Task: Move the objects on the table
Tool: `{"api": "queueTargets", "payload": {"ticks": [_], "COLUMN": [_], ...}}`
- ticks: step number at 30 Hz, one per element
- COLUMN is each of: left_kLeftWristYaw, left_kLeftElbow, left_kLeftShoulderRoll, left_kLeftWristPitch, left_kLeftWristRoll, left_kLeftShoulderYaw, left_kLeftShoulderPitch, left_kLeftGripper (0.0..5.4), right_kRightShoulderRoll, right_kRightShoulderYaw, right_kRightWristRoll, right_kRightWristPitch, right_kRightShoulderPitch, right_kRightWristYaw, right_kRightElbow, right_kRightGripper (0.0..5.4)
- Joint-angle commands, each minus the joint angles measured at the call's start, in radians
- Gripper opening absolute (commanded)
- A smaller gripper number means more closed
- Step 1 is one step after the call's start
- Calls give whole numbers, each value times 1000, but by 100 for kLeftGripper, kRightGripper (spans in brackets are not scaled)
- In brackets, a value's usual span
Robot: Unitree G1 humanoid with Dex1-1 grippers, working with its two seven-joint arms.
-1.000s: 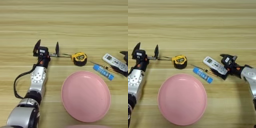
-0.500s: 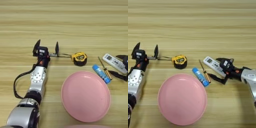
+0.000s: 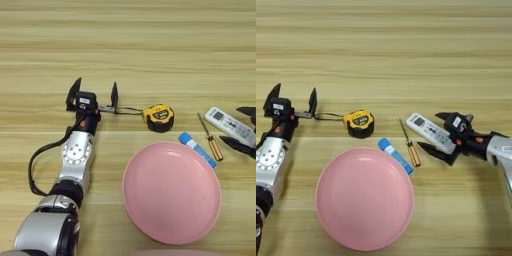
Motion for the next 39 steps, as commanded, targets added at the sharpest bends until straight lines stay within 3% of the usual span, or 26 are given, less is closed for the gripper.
{"api": "queueTargets", "payload": {"ticks": [1, 5, 14, 26, 28, 33, 39], "left_kLeftWristYaw": [-3, -2, -2, -2, -3, -4, -5], "left_kLeftElbow": [12, 11, 8, 16, 19, 24, 28], "left_kLeftShoulderRoll": [5, 5, 6, 8, 9, 10, 11], "left_kLeftWristPitch": [-4, -5, -7, -7, -8, -9, -10], "left_kLeftWristRoll": [6, 6, 9, 9, 8, 7, 6], "left_kLeftShoulderYaw": [0, -1, -2, -1, 0, 1, 2], "left_kLeftShoulderPitch": [-11, -11, -8, -13, -13, -16, -18], "left_kLeftGripper": [540, 540, 540, 540, 540, 540, 540], "right_kRightShoulderRoll": [-9, -12, -14, -1, 2, 9, 18], "right_kRightShoulderYaw": [4, 10, 8, 12, 12, 6, -4], "right_kRightWristRoll": [-18, -40, -30, 3, 10, 39, 58], "right_kRightWristPitch": [17, 20, 8, -32, -30, -20, -25], "right_kRightShoulderPitch": [-25, -47, -56, -62, -61, -57, -65], "right_kRightWristYaw": [-10, -24, 38, 115, 126, 164, 173], "right_kRightElbow": [35, 120, 258, 358, 363, 379, 398], "right_kRightGripper": [537, 537, 537, 388, 343, 298, 292]}}
